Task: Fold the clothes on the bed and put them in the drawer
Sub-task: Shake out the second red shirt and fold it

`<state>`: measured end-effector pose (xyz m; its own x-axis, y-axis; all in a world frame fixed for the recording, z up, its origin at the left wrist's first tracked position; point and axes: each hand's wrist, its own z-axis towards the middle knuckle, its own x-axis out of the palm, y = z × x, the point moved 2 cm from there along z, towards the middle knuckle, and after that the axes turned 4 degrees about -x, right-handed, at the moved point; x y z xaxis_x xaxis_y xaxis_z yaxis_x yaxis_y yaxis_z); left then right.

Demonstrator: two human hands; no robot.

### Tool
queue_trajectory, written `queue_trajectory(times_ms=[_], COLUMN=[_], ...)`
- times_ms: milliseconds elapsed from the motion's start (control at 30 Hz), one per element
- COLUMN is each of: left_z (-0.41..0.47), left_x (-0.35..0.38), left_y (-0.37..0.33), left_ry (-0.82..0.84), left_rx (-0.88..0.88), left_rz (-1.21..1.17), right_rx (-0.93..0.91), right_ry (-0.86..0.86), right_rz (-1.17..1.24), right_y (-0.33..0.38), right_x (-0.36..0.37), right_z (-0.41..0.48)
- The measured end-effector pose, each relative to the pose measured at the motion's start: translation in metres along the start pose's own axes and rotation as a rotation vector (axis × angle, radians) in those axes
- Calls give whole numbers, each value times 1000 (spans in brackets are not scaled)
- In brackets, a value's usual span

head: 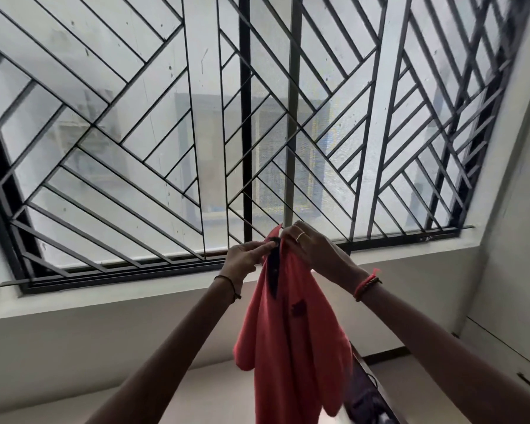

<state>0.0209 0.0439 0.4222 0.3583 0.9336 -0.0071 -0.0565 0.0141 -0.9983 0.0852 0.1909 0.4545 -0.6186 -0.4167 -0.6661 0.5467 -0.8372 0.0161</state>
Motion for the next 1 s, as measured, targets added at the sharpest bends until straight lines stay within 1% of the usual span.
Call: queue_trajectory(times_ms=[67,167,267,367,467,600,667,733,767,867,1000], left_z=[-1,-2,2,5,8,13,11,8,7,3,-1], left_x=[5,8,8,8,3,-3,-2,0,2,6,4], left_y=[4,10,15,18,17,9,4,0,-2,-6,-7], left_ry=[-6,-18,-59,-105,-137,-101,-63,-34,-20,20,46], left_rx=[7,-4,-16,-48,-98,-91,-64,-36,-23,12,18], left_rz=[-17,-64,-106,-190,-300,-356,-341,-321,-310,-286,-285], right_rx=[-53,21,-2,-25,61,68,133,241,254,380,463], right_ry=[2,-15,-26,13,68,137,162,186,157,51,12], right_rz=[-13,26,15,39,109,103,157,294,320,441,513], right_y=[1,-6,-5,1,0,4,7,6,6,1,-2], right_x=[3,9,10,11,13,3,-4,-7,-8,-4,2], right_z=[1,0,0,0,-4,-9,-7,-3,1,10,17])
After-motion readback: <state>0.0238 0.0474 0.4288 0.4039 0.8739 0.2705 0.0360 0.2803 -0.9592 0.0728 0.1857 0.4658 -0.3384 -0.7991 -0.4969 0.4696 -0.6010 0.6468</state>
